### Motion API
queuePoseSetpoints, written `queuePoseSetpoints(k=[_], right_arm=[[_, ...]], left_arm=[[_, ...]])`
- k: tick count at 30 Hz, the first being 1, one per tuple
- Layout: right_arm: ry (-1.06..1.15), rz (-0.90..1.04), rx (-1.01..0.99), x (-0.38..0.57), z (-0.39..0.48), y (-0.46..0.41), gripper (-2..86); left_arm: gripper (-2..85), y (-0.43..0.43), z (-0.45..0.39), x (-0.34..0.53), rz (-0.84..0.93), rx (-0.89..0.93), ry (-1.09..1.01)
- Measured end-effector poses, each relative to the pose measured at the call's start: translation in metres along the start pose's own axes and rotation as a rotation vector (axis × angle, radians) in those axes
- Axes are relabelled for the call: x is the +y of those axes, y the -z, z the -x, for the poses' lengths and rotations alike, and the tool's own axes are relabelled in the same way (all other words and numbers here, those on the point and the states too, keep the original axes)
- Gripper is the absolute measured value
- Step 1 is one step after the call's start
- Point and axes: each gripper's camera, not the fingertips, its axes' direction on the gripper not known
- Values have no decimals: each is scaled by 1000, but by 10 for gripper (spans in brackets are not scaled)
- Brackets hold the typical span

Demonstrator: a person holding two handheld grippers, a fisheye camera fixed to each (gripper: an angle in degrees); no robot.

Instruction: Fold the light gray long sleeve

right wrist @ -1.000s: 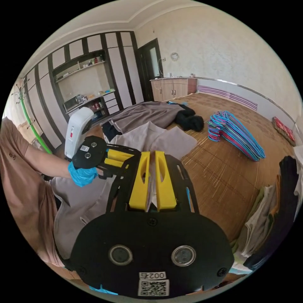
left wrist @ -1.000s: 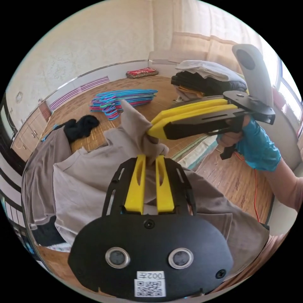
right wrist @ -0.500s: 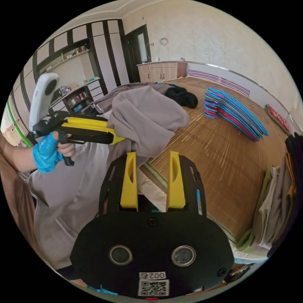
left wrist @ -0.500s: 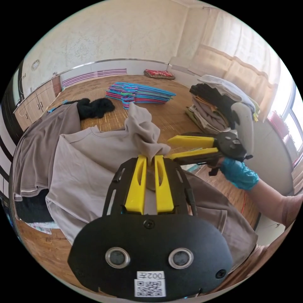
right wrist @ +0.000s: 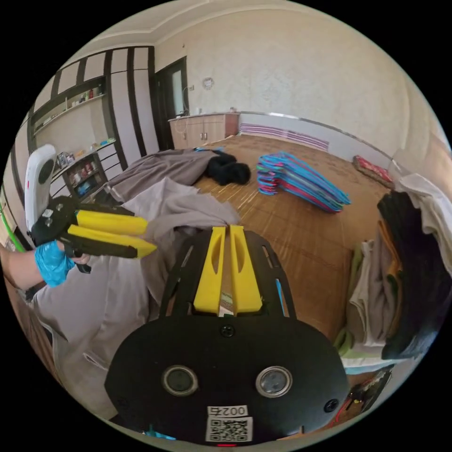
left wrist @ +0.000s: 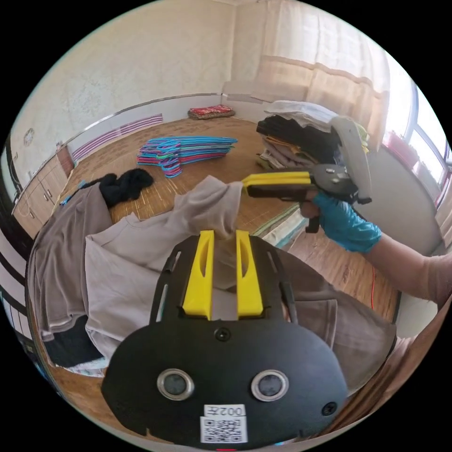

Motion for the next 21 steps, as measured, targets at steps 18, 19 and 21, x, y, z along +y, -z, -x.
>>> queuePoseSetpoints(k=[18, 19, 21], right_arm=[[-167, 199, 243, 58, -100, 97, 94], [-184, 214, 232, 63, -106, 95, 106], [-253, 248, 184, 80, -130, 88, 134]], left_arm=[[81, -84, 12, -34, 123, -28, -6], [81, -90, 16, -39, 129, -42, -2], [80, -100, 21, -46, 134, -61, 2]])
